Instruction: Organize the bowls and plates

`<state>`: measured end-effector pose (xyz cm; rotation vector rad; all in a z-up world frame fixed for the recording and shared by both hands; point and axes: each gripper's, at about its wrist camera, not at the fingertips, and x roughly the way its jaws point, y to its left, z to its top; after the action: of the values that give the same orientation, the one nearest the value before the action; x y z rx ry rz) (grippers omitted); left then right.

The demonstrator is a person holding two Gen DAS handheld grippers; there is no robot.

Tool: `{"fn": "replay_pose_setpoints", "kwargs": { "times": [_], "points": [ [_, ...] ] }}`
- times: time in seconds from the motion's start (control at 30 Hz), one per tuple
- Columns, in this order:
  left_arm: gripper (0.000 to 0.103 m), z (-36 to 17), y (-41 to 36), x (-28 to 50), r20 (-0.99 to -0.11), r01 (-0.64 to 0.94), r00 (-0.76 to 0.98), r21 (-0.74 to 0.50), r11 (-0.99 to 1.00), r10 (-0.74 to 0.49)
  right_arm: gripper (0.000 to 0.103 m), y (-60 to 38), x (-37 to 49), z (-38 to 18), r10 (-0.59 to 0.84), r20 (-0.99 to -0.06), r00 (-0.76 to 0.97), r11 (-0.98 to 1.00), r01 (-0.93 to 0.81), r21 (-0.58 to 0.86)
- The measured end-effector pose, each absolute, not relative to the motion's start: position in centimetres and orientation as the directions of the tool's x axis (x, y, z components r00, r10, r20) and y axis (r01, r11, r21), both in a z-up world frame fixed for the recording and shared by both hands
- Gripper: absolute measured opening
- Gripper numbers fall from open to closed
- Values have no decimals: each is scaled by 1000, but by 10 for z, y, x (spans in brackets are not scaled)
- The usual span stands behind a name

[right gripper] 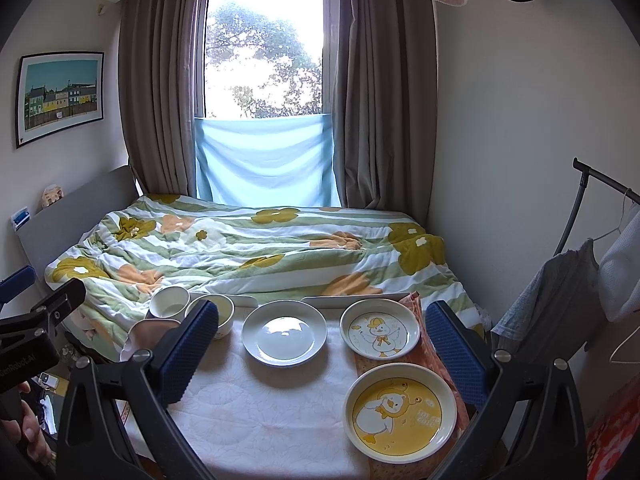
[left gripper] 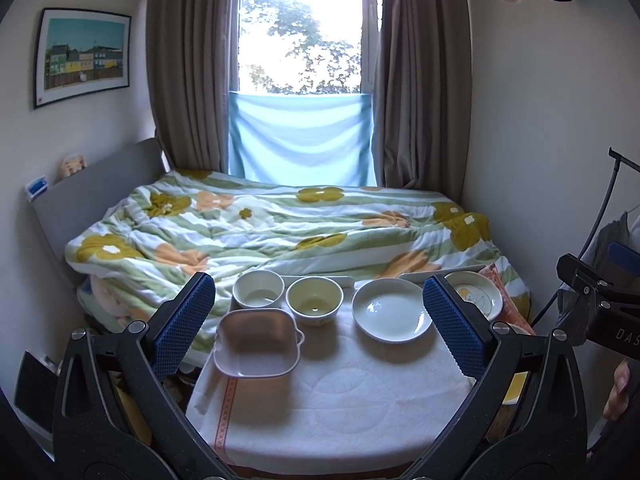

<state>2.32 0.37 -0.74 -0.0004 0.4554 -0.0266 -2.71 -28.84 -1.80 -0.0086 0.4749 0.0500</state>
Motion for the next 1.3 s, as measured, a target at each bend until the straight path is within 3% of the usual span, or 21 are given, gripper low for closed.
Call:
{"fn": "replay_pose_setpoints", "kwargs": {
  "times": [0.27, 0.5, 0.73, 1.03, 1.13, 1.2, 1.3],
  "points": [
    [103, -12, 3, 28, -462, 74, 883, -26, 997, -77, 103, -295, -26, -20, 33, -470, 882, 999, -27, 18],
    [103, -50, -35, 57, -574, 251, 782, -63, 966, -241, 103, -333, -25, -46, -94, -545, 833, 994, 107, -7],
    [103, -112, -108, 88, -688, 353, 657, -80, 932, -308, 103, -397, -19, -107, -95, -679, 728, 983, 175, 50],
    [103, -210, -194, 136, -835, 407, 443, -138, 903, -327, 101, -482, 2, -206, 44, -810, 585, 948, 230, 218],
    [103, -242, -216, 146, -875, 402, 373, -148, 903, -309, 90, -498, 8, -235, 126, -827, 548, 930, 223, 291],
    [102, -261, -225, 151, -895, 397, 333, -152, 905, -296, 72, -505, 14, -256, 181, -836, 518, 921, 208, 329],
    [91, -283, -235, 156, -913, 393, 282, -169, 904, -293, 59, -511, 26, -279, 233, -844, 483, 907, 206, 368]
  ]
}}
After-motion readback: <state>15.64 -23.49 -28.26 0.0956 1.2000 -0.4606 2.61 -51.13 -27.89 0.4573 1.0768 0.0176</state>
